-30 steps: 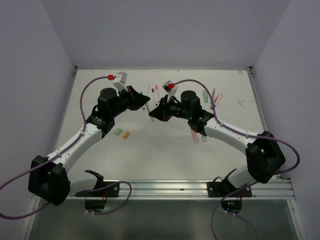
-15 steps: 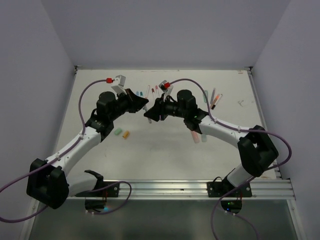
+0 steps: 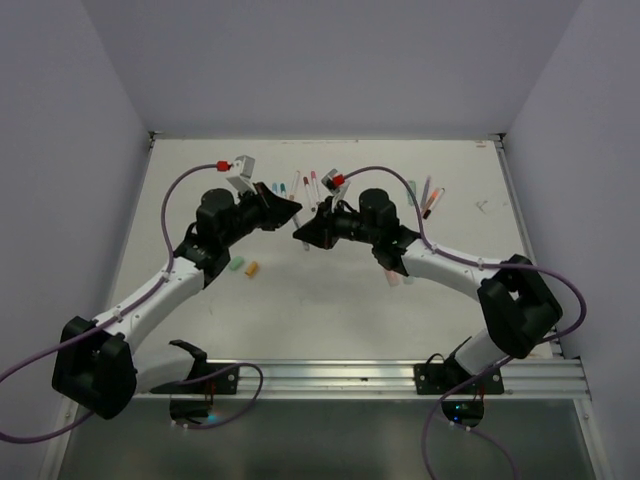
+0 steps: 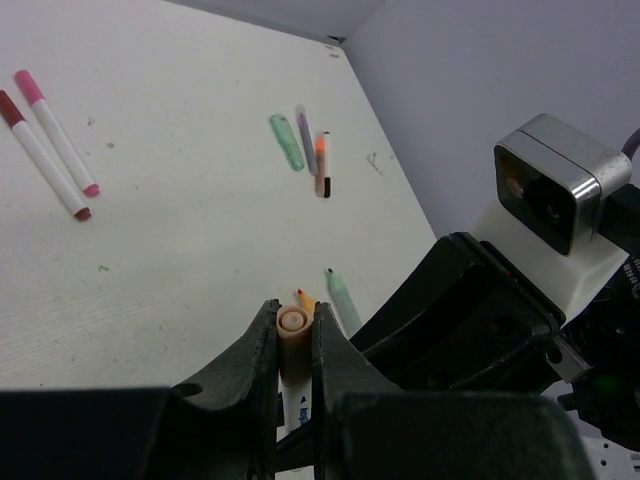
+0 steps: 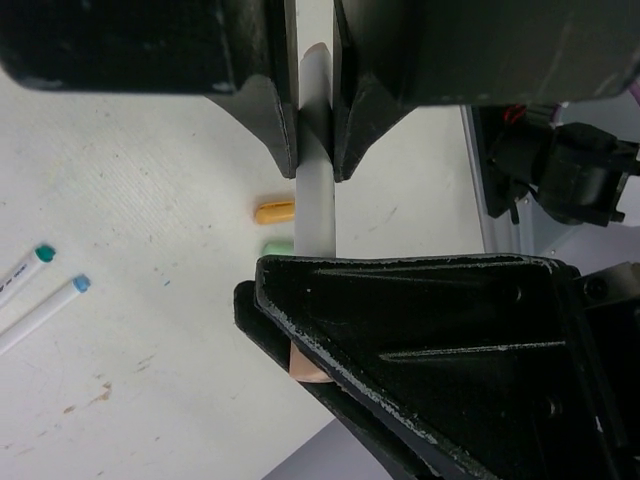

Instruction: Open the pen caps

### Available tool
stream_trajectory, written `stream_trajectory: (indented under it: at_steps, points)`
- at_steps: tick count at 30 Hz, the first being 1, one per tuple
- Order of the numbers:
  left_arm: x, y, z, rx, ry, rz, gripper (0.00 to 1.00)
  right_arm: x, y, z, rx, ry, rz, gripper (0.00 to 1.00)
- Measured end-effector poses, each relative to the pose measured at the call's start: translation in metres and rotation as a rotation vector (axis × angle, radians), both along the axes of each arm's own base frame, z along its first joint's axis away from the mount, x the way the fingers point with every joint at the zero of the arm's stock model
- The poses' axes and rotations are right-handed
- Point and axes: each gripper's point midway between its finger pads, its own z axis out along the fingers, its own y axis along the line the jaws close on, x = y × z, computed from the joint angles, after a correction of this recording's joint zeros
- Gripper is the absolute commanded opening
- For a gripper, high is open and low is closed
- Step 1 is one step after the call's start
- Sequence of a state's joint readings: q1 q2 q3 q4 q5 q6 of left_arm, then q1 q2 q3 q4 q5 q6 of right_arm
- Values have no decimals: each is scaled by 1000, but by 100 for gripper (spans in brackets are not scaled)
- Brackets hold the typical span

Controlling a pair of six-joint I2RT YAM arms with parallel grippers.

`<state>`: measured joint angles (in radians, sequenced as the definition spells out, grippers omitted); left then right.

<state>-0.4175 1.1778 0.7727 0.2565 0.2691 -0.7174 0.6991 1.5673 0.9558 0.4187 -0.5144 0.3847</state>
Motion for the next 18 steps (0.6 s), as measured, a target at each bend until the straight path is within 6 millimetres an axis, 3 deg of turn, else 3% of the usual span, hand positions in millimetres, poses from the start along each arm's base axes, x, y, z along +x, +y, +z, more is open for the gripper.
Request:
stream_trajectory:
  at_steps: [12, 13, 15, 18]
  points:
    - [-17, -20, -13, -85, 16, -44, 0, -27, -36, -21, -1, -100, -26, 0]
    - [-4, -10, -4, -99, -28, 31, 0, -35, -41, -32, -25, -74, -9, 0]
    - [28, 26, 29, -161, -154, 227, 0, -64, -55, -76, -110, 32, 38, 0]
    - [46, 65, 72, -272, -283, 421, 0, -98, -74, -125, -223, 178, 81, 0]
